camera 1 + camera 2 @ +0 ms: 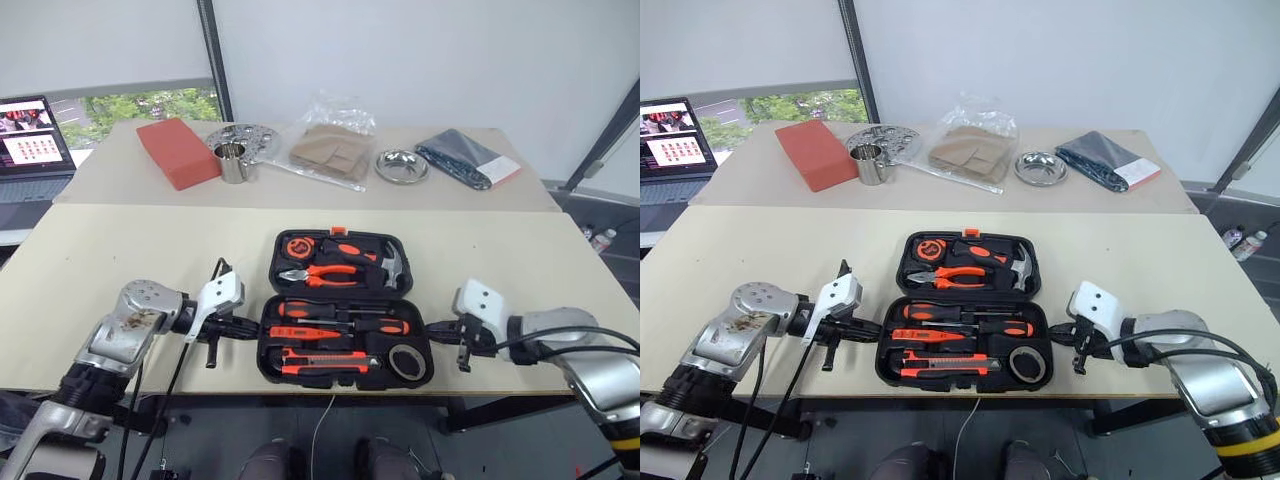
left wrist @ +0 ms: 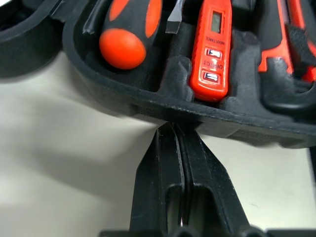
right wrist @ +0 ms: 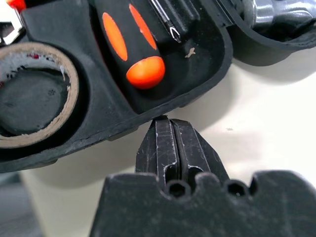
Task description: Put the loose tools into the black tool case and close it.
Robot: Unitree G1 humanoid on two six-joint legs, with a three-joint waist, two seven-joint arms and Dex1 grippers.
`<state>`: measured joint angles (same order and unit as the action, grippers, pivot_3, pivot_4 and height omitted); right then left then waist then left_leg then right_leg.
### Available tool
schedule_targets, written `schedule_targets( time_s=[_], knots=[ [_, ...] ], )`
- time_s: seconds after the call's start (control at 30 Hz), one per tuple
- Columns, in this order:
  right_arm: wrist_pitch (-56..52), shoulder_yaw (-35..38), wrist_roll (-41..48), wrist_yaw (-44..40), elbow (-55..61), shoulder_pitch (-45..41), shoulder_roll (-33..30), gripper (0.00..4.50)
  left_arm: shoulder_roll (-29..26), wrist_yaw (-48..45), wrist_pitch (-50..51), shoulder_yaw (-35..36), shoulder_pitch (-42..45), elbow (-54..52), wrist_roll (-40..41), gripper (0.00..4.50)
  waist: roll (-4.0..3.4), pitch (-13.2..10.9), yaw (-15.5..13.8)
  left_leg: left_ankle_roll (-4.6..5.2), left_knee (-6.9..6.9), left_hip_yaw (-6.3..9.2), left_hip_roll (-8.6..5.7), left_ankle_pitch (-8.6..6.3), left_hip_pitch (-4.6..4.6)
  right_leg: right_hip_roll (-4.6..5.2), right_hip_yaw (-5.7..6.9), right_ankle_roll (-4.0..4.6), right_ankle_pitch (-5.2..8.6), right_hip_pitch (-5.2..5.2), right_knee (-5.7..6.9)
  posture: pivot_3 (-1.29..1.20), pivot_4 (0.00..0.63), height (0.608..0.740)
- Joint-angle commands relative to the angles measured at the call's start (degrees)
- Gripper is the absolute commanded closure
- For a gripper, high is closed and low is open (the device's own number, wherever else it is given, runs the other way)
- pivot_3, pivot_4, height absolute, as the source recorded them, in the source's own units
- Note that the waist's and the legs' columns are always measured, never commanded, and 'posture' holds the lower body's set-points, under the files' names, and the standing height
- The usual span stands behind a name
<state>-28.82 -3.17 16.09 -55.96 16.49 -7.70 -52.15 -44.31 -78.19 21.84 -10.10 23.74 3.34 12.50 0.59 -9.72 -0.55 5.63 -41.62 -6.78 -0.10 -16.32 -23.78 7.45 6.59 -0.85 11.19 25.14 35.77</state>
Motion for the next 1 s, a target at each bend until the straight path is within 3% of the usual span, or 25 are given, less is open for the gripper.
schedule_targets(
  time_s=[0.03,0.07,0.17,0.33,0.5,0.63,0.73,0.83,1.0],
  knots=[
    [-0.3,3.5,-0.2,2.3,2.4,1.8,-0.2,4.50,-0.9,1.6,-0.7,1.0,-0.6,-0.5,-0.3,4.41,-0.01,0.0,-0.1,-0.01,0.00,0.00,0.00,-0.01,0.00,0.02,-0.01,0.00,0.00,0.00,0.00,0.00,0.150,0.734],
    [-1.5,5.0,0.2,2.8,2.4,2.7,-0.7,4.21,-1.6,2.1,-0.3,1.6,-0.8,0.4,-0.5,4.47,-0.02,0.0,-0.2,-0.12,0.00,0.01,0.00,-0.07,0.00,0.04,-0.02,0.00,0.00,0.01,0.00,0.00,0.150,0.734],
    [-6.7,11.2,3.9,2.6,2.9,4.8,-2.2,3.43,-4.0,3.7,1.0,3.8,-0.3,5.4,-0.9,3.71,-0.02,0.0,-0.3,-0.25,-0.01,0.03,0.00,-0.13,0.02,0.09,-0.02,0.03,-0.02,0.00,0.03,0.00,0.150,0.734],
    [-19.7,18.0,13.5,5.3,0.6,-2.6,0.2,1.72,-2.4,6.2,14.9,8.4,8.7,12.3,5.2,1.89,0.02,0.0,0.0,-0.48,0.00,0.06,0.15,0.02,0.13,0.07,-0.01,-0.03,-0.03,-0.01,0.04,0.00,0.150,0.734],
    [-28.3,14.8,16.2,11.0,-6.2,-16.6,6.6,0.01,4.9,13.4,31.6,11.1,22.1,19.6,9.5,0.06,0.07,-0.1,-0.3,-0.24,-0.03,0.14,0.13,0.34,0.10,-0.10,0.10,-0.05,-0.09,-0.05,0.16,0.00,0.150,0.734],
    [-28.9,7.8,10.4,17.3,-18.6,-28.3,13.5,0.00,11.9,19.9,36.4,10.9,30.4,28.9,8.4,0.02,0.14,0.0,-0.1,-0.08,-0.11,0.05,-0.05,0.35,0.00,-0.11,0.04,0.23,-0.31,-0.01,0.28,0.00,0.150,0.734],
    [-29.4,6.2,8.7,19.1,-24.0,-32.4,16.0,0.00,13.7,21.6,35.0,9.7,31.7,32.2,6.5,0.02,0.14,0.0,0.3,-0.07,0.08,0.01,-0.10,0.36,-0.09,-0.18,0.06,0.14,-0.28,0.09,0.33,0.00,0.150,0.734],
    [-28.4,5.5,6.1,22.3,-30.7,-35.7,18.5,0.74,14.9,22.7,33.7,9.2,31.7,34.3,5.8,0.78,0.13,0.0,0.6,-0.09,0.52,-0.05,-0.16,0.37,-0.10,-0.24,0.22,0.12,-0.26,0.15,0.18,0.00,0.150,0.734],
    [-29.2,3.4,4.9,22.2,-30.2,-35.4,19.7,2.43,14.6,21.0,34.0,7.8,29.6,33.0,5.5,2.57,0.12,0.0,0.9,-0.17,0.77,-0.04,-0.16,0.38,-0.04,-0.26,0.35,0.05,-0.21,0.08,-0.01,0.00,0.150,0.734]
  ],
)
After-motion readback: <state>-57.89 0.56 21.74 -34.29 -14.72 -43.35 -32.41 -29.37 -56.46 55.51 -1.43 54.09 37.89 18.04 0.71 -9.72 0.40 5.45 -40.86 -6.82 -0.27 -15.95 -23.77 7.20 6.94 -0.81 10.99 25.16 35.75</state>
